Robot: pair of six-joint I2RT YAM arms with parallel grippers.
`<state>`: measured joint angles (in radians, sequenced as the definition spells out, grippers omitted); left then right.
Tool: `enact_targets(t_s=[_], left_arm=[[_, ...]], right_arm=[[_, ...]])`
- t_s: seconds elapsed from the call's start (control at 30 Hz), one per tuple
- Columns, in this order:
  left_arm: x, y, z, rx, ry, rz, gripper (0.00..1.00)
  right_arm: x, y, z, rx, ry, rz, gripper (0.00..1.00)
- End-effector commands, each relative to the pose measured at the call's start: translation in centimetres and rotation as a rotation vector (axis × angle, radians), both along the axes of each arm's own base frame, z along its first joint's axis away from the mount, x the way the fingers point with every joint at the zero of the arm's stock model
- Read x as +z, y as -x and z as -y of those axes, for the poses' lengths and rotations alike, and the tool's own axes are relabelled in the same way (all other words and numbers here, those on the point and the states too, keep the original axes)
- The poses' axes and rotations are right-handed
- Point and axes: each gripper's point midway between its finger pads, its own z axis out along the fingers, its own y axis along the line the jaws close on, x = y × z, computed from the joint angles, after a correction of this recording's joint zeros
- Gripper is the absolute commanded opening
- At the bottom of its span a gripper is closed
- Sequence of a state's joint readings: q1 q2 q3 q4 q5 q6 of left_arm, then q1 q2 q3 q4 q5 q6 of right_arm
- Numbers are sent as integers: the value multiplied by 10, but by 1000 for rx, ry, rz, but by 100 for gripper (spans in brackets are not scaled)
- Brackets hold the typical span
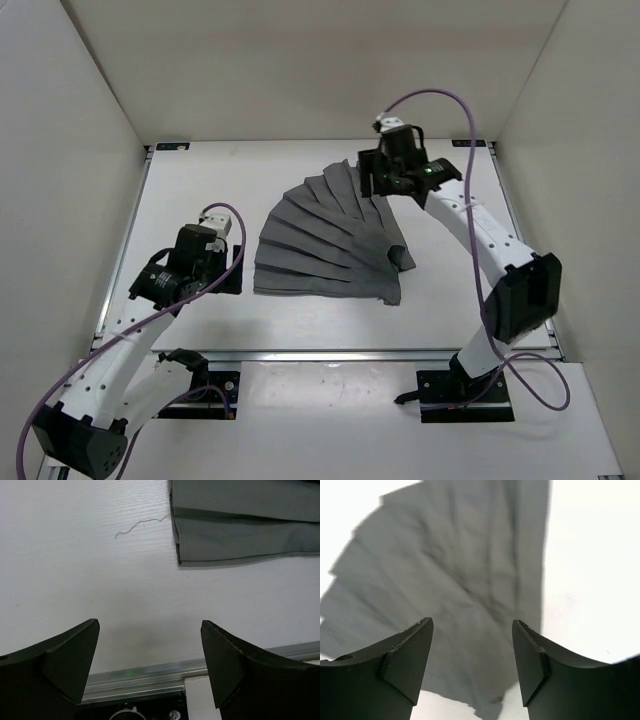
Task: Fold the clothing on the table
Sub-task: Flatten the skirt out
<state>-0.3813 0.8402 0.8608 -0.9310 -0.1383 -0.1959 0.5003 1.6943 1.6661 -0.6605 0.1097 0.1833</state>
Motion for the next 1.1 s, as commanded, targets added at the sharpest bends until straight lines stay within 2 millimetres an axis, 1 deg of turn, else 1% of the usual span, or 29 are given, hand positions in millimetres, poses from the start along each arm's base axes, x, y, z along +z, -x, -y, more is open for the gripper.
enact_targets(t_s=[0.0,0.03,0.07,0.1,0.13,0.17,0.2,0.23,0.27,0.3,0.33,0.37,0.4,0.43,0.47,0.5,0.53,0.57,0.6,0.63,0.67,0.77,0.8,0.83,0.87,0.9,1.0,1.03,1.07], left_arm=[[2,-1,10,-55,13,3,94],[3,-1,12,-65,20,4,85],[3,-2,11,-73,26,-12,74],[2,-1,20,-107,64,-36,65],[-2,4,34,-153,128,-81,51],[1,1,47,-166,192,-72,39],[0,1,69,-200,292,-82,36],[-3,9,87,-254,350,-99,38],[6,3,106,-264,426,-61,42],[9,0,122,-255,515,-36,46],[-3,9,133,-275,570,-72,47],[13,-4,146,-244,687,-11,54],[5,-4,154,-205,782,-31,61],[-13,-4,154,-161,794,-62,64],[-11,-8,161,-137,837,-51,64],[-25,-8,164,-90,829,-70,65],[-38,-13,161,-24,807,-78,69],[-50,-14,165,19,791,-97,77],[-50,-14,165,20,791,-97,77],[-46,-22,171,38,815,-83,78],[-49,-24,174,59,824,-92,79],[-65,-33,173,166,825,-98,79],[-78,-32,172,196,814,-131,79],[-79,-33,174,219,835,-142,79],[-89,-31,178,247,843,-184,78],[-95,-28,181,251,834,-204,78],[-107,-27,189,293,833,-242,78],[-111,-25,191,298,829,-259,78],[-112,-28,195,308,835,-264,78]], right_arm=[[-1,-1,25,-44,-62,44,62],[-3,5,30,-39,-60,33,62],[-13,10,41,-51,-51,3,62],[-18,11,48,-67,-51,-11,63],[-20,16,54,-79,-69,-14,62],[-35,23,62,-85,-62,-47,62],[-42,26,71,-116,-81,-53,62],[-36,28,70,-104,-120,-39,62],[-48,33,76,-114,-123,-60,62],[-54,38,81,-124,-136,-75,62],[-51,39,82,-135,-153,-71,62],[-55,41,89,-149,-155,-80,61],[-59,42,94,-168,-153,-90,62],[-55,42,95,-170,-167,-82,62],[-54,45,96,-166,-175,-81,61],[-57,46,96,-167,-169,-82,62],[-54,47,95,-162,-180,-68,62],[-50,50,92,-155,-207,-58,62],[-50,50,92,-155,-207,-57,62],[-51,51,90,-152,-216,-58,63],[-51,52,88,-142,-222,-60,63],[-56,52,82,-127,-241,-69,62],[-57,53,81,-121,-244,-69,63],[-56,55,78,-111,-254,-73,63],[-55,56,76,-101,-265,-69,64],[-51,56,74,-93,-270,-61,63],[-46,57,71,-81,-290,-45,64],[-43,56,70,-75,-296,-36,63],[-45,57,71,-73,-298,-38,63]])
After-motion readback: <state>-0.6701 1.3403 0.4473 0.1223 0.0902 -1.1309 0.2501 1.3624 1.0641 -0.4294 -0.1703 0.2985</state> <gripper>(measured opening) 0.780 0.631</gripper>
